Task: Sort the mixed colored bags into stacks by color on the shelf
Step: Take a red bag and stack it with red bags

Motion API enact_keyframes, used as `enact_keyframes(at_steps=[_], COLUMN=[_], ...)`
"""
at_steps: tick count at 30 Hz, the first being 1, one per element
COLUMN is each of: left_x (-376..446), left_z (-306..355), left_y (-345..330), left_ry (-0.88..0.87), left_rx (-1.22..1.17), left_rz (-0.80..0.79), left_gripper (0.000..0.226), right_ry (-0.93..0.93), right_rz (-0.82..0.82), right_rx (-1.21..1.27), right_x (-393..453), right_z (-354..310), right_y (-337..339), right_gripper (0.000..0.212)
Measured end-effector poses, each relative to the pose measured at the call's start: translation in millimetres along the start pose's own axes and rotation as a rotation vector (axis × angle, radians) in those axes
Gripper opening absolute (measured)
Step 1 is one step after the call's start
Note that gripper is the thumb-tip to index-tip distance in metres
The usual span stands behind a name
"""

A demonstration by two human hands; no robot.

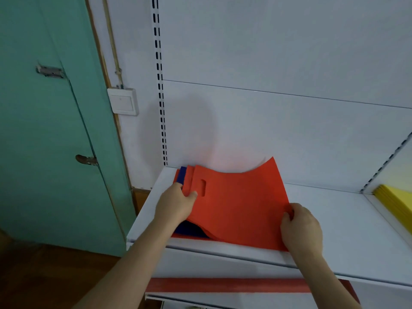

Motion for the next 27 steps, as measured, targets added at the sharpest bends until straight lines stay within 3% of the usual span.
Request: enact_keyframes(at_steps=[3,5,12,15,18,22,27], left_x=[1,0,-6,-7,-8,-13,-12], left_z=[3,1,10,19,29,34,34], left_y=[-7,-8,0,-3,-11,-25,-23], left_ry=[-0.085,-0.127,-0.28,-0.291,-0.3,-0.294,-0.276], left_rx=[0.051,0.009,-0.426,-0.573,-0.597,-0.503,-0.465], left_rz=[-0.099,-0.07,0.136,0.119,0.117,0.103,0.144], left_gripper=[0.01,0.016,0.048,0.042,0.022,0.017,0.021], right_ry=[-0.016,-0.034,-0.032,-0.027,-0.025,-0.011,-0.063], right_rz=[-0.106,-0.181,0.139,0.218,0.163,0.104,0.248], right_rx=[0.026,0.046,0.457,0.6,0.682,0.599,0.689], right_x=[6,9,7,2,-3,-6,-4], right_z=[7,11,11,10,7,6,10], right_y=[-3,-3,37,50,47,41,55], right_gripper=[0.037,0.035,0.008,0.013,0.02,0.023,0.037])
Point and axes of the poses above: each hand's wrist, its own x-axis towards the middle knuckle, its own y-axis out of the back of the hand, z = x × y, the point moved 5 cm from there along x, towards the middle knuckle, and after that the axes turned 2 degrees about z, right-handed, at the moved point
